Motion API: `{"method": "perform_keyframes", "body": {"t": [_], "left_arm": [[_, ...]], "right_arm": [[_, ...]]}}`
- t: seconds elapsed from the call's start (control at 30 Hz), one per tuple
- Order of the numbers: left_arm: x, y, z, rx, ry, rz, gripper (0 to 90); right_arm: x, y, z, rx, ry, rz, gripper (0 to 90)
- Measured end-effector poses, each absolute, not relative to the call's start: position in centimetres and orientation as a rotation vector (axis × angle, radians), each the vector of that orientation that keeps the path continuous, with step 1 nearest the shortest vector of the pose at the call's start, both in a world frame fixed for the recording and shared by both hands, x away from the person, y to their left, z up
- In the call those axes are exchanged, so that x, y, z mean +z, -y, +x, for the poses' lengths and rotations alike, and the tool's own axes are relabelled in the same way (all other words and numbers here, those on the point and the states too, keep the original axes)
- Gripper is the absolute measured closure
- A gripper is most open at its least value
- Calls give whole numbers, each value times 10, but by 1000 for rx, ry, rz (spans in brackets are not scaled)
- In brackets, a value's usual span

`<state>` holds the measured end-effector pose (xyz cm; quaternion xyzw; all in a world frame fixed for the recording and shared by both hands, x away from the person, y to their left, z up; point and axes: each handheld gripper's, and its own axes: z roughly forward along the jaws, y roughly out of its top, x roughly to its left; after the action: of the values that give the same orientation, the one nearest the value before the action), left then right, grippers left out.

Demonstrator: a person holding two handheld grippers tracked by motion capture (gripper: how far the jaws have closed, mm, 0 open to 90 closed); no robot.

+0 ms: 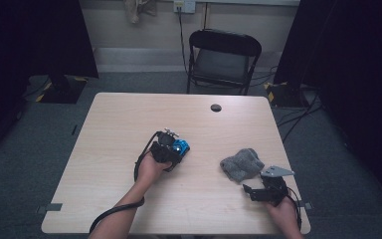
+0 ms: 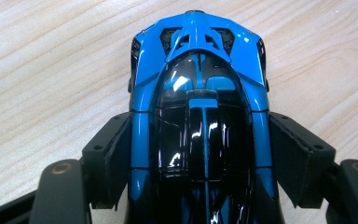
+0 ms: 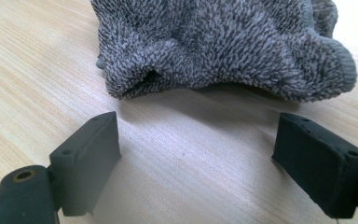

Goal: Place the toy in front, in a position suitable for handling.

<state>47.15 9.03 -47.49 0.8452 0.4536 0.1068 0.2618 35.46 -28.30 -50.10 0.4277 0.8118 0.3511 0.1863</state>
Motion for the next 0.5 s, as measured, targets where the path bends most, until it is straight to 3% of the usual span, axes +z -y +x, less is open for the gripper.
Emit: {"method": "perform_keyframes", "body": {"t": [0.5], "left_arm": [[-476, -89, 469, 314, -1222, 2294, 275]], "right_arm": [[-501, 283, 355, 988, -2286, 1204, 137]]}}
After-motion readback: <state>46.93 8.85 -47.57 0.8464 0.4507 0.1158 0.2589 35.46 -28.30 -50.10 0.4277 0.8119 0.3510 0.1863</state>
